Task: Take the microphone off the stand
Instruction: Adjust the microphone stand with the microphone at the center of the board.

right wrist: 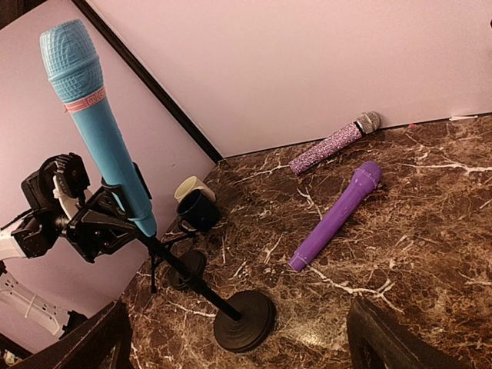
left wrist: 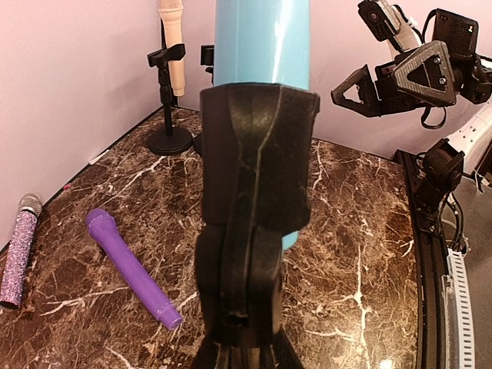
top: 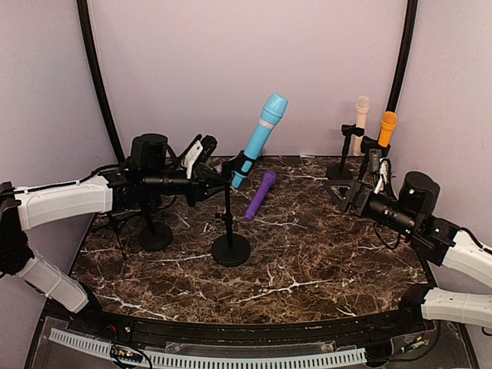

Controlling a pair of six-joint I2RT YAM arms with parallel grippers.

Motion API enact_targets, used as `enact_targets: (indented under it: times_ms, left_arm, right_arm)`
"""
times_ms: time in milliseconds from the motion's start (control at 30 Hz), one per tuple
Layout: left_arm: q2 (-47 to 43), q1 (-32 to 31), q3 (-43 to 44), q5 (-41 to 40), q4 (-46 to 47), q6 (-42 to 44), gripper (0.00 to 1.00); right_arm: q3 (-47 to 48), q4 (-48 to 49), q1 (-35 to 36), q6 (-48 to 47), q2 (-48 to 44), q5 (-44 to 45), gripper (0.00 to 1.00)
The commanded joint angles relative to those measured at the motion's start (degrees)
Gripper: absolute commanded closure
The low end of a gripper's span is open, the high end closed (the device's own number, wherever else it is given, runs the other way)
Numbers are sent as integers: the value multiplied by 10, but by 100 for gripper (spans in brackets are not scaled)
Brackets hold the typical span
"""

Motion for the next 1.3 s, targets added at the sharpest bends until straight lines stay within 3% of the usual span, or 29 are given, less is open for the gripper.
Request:
enact_targets:
  times_ms: [0,433,567,833,1000,1167,1267]
  left_arm:
    - [-56,-3,-35,-63,85,-12,100]
    - [-73,-100,-60,-385,176,-61,100]
    - [-61,-107,-54,-420,178,-96,100]
    - [-46,-109,-50,-403,158,-104,99]
    - [-45,-109,-51,-389,134,-99,81]
    - [-50,-109,-52,-385,114,-88,50]
    - [-60,-109,-56,-399,104,-85,41]
  right_arm:
    - [8,20,5,-1,1,10,2]
    - [8,15,4,6,4,22,2]
    - [7,14,5,8,5,27,2]
    - [9,11,5,8,8,30,2]
    - [7,14,5,10,10,32,2]
    - [9,14,5,10,16,31,2]
    - [10,12,5,9,14,31,2]
